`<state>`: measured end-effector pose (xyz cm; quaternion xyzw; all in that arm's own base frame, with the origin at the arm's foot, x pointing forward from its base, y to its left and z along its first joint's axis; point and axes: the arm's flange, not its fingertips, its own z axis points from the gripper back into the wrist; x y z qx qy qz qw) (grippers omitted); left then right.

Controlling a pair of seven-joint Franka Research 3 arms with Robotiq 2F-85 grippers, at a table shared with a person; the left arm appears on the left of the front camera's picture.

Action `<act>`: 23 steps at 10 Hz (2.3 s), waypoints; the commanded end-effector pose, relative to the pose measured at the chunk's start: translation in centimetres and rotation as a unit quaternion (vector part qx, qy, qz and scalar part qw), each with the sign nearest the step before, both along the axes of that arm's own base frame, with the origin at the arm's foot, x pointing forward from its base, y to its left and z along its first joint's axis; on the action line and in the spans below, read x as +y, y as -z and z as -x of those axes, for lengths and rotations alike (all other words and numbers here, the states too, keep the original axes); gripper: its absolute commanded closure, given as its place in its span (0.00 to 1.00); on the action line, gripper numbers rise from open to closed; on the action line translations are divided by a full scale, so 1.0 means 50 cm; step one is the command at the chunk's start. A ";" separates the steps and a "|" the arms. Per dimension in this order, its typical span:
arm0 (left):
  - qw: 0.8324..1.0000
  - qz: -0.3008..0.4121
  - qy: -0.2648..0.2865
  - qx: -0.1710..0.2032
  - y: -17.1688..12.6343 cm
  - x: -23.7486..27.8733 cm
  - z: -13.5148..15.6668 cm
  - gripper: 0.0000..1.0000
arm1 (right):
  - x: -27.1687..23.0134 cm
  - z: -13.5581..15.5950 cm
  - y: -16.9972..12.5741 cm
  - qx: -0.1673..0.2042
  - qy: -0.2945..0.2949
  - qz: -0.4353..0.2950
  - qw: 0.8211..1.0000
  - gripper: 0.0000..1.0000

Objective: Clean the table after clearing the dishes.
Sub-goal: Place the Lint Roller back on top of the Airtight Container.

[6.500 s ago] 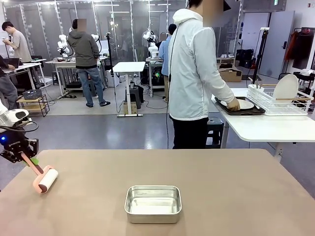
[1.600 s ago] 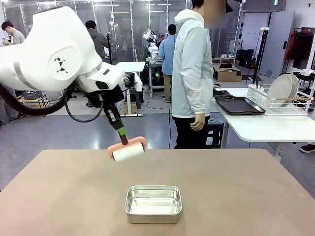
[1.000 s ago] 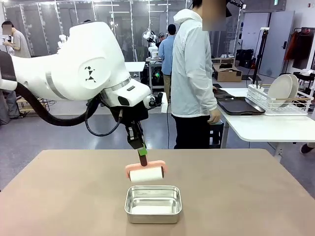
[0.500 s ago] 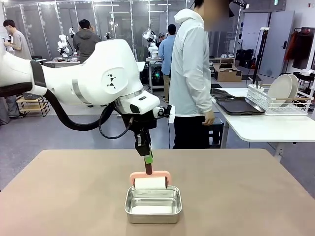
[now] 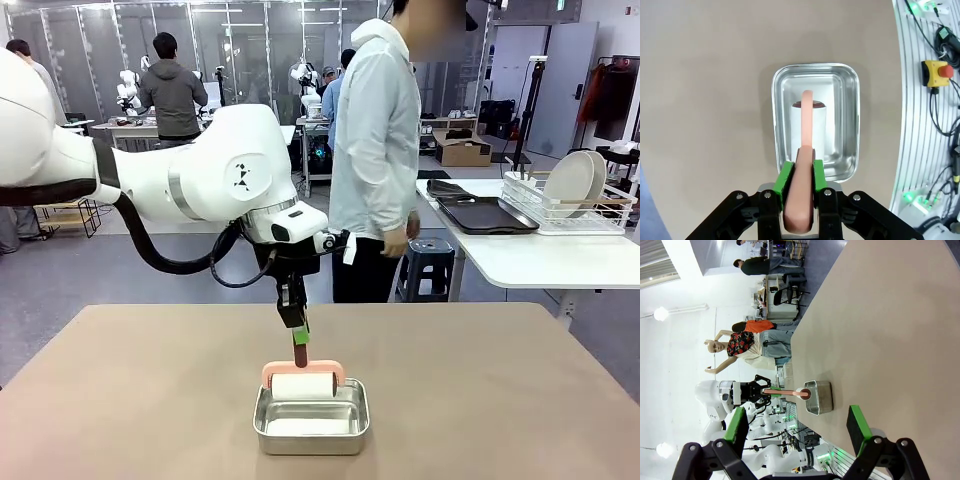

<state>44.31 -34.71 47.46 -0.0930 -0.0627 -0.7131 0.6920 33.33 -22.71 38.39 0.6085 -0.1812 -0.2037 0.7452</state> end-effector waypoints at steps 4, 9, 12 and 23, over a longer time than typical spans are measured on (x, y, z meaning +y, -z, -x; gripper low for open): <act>1.000 -0.018 -0.013 0.012 0.058 -0.032 -0.044 1.00 | 0.003 0.002 -0.005 -0.002 0.000 -0.002 1.000 0.00; 0.996 -0.062 -0.039 0.043 0.134 -0.039 -0.090 1.00 | 0.003 0.002 -0.005 -0.002 0.000 -0.002 1.000 0.00; 0.996 -0.059 -0.046 0.043 0.131 -0.039 -0.098 1.00 | 0.003 0.002 -0.005 -0.002 0.000 -0.002 1.000 0.00; 0.997 -0.048 -0.047 0.023 0.055 -0.038 -0.091 0.00 | 0.003 0.002 -0.005 -0.002 0.000 -0.002 1.000 0.00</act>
